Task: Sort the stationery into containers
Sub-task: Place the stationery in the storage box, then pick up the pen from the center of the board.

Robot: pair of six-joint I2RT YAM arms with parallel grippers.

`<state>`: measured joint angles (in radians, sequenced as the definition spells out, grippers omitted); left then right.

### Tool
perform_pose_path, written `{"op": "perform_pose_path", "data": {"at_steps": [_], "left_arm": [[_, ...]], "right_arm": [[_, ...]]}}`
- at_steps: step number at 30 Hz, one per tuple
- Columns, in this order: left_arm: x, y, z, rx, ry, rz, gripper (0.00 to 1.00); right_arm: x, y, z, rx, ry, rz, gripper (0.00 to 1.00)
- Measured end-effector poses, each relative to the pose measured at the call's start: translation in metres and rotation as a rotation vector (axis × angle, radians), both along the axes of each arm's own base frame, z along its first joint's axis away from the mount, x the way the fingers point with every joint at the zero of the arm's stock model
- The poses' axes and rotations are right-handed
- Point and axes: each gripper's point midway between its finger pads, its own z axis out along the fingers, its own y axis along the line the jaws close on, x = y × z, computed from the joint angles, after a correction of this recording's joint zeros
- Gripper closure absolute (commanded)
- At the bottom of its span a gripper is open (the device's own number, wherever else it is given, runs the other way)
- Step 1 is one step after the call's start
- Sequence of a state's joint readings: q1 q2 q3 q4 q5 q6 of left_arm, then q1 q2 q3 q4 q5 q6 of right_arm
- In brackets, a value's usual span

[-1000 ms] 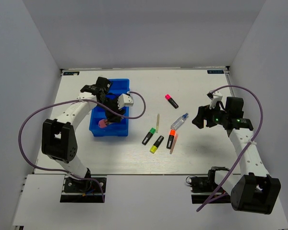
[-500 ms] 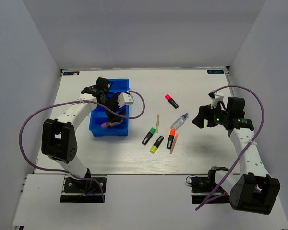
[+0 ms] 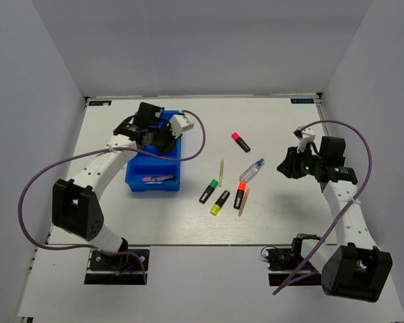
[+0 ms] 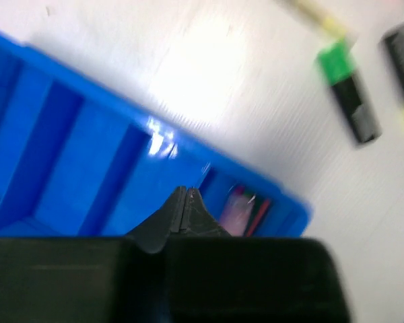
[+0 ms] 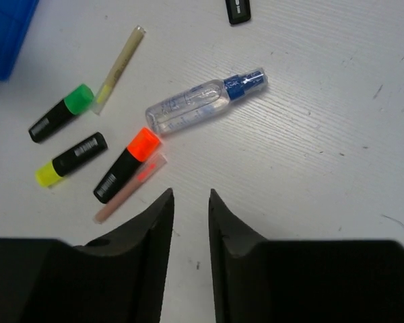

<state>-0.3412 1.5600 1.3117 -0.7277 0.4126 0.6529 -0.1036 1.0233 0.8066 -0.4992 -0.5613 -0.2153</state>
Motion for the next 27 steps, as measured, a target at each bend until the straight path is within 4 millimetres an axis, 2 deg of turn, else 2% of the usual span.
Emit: {"op": "perform_pose_path", "data": {"at_steps": [1,2,3,5,6,8,10,12,14,15,18,27], "left_arm": [[-0.001,-0.017,0.013,-0.031,-0.019,0.022,0.68],[-0.002,-0.028,0.020,-0.045,-0.033,0.024,0.54],[-0.004,-0.044,0.030,-0.065,-0.036,0.058,0.46],[-0.008,-0.082,0.043,-0.116,-0.038,0.101,0.31],[-0.010,-0.101,0.048,-0.142,-0.026,0.145,0.32],[-0.012,-0.134,0.045,-0.169,0.013,0.237,0.33],[-0.010,-0.160,0.031,-0.157,0.047,0.294,0.33],[-0.010,-0.179,0.006,-0.111,0.079,0.292,0.32],[-0.021,-0.183,-0.027,-0.020,0.127,0.255,0.34],[-0.028,-0.180,-0.043,0.034,0.154,0.239,0.32],[-0.044,-0.166,-0.075,0.175,0.191,0.210,0.28],[-0.066,-0.135,-0.109,0.339,0.188,0.199,0.27]], "right_arm": [[0.000,0.000,-0.001,0.002,0.007,0.001,0.26],[0.000,0.000,-0.002,0.004,0.013,0.001,0.17],[0.000,0.001,-0.004,0.005,0.026,0.006,0.14],[0.000,0.002,-0.009,0.012,0.058,0.011,0.16],[0.000,0.002,-0.011,0.014,0.073,0.011,0.27],[0.001,0.001,-0.013,0.014,0.085,0.010,0.36],[-0.001,0.002,-0.014,0.018,0.097,0.005,0.36],[-0.001,0.002,-0.013,0.019,0.099,0.003,0.36],[-0.002,0.001,-0.013,0.018,0.102,0.002,0.36],[-0.002,0.001,-0.013,0.018,0.101,0.001,0.35],[-0.002,0.001,-0.013,0.018,0.101,0.001,0.32],[-0.002,0.001,-0.013,0.017,0.100,0.004,0.29]]}}
